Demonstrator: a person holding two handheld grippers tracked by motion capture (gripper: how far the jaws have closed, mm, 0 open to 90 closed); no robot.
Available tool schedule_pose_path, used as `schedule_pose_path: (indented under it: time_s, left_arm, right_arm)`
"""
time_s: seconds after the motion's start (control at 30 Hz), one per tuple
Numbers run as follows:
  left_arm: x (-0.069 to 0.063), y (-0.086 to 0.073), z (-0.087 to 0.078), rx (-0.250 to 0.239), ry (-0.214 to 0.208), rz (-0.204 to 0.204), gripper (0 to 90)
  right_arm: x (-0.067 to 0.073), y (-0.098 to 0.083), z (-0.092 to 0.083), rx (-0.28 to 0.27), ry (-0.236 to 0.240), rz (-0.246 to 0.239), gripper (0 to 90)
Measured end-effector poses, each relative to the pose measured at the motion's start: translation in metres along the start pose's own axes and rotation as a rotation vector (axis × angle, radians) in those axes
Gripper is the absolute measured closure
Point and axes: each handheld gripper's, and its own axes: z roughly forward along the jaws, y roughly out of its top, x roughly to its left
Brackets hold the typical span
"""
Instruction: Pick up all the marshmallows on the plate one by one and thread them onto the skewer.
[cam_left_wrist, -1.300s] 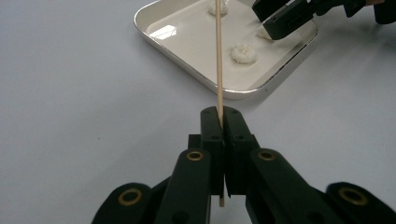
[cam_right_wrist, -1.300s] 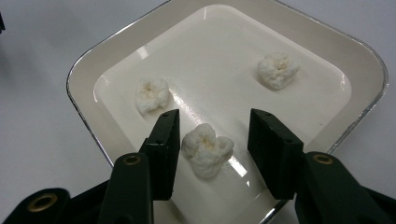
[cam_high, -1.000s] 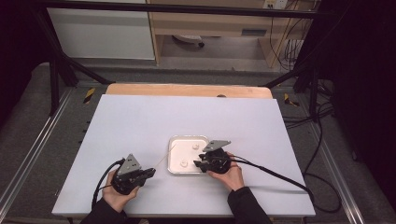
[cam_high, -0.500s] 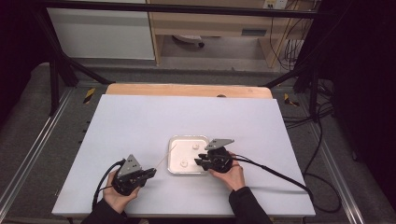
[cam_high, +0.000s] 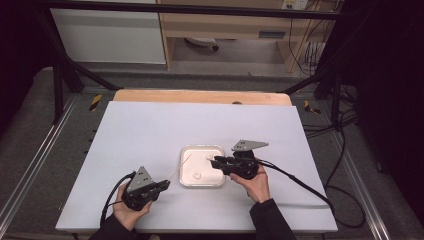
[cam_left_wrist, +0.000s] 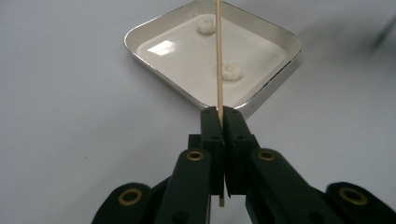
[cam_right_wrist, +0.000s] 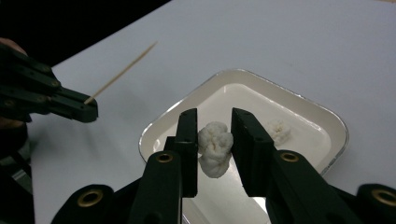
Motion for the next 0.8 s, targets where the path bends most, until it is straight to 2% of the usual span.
schedule_pose_path:
  time_s: [0.03, 0.2, 0.27, 0.3, 0.33, 0.37, 0.4, 0.47, 0.8]
  left_arm:
    - [-0.001, 0.0, 0.0, -0.005, 0.001, 0.002, 88.2]
    - [-0.004, 0.001, 0.001, -0.017, -0.01, 0.014, 88.3]
    - [-0.006, 0.002, 0.002, -0.028, -0.014, 0.02, 88.2]
    - [-0.006, 0.002, 0.002, -0.028, -0.014, 0.02, 88.3]
    - [-0.007, 0.002, 0.002, -0.029, -0.015, 0.024, 88.2]
    - [-0.007, 0.002, 0.003, -0.029, -0.017, 0.024, 88.2]
    - [-0.008, 0.002, 0.003, -0.032, -0.018, 0.024, 88.3]
    - [-0.009, 0.003, 0.004, -0.032, -0.021, 0.027, 88.3]
    - [-0.014, 0.005, 0.008, -0.049, -0.031, 0.037, 88.3]
  right_arm:
    - [0.001, 0.003, -0.003, -0.024, 0.014, 0.013, 73.3]
    - [0.001, 0.006, -0.008, -0.054, 0.028, 0.036, 73.5]
    - [0.0, 0.011, -0.01, -0.089, 0.051, 0.067, 73.5]
    - [0.0, 0.011, -0.01, -0.089, 0.051, 0.067, 73.5]
    - [-0.002, 0.014, -0.012, -0.117, 0.071, 0.088, 73.5]
    - [-0.002, 0.014, -0.012, -0.117, 0.071, 0.088, 73.5]
    - [-0.003, 0.017, -0.013, -0.139, 0.087, 0.112, 73.5]
    - [-0.005, 0.018, -0.013, -0.154, 0.098, 0.13, 73.5]
    - [-0.005, 0.026, -0.003, -0.179, 0.152, 0.174, 73.3]
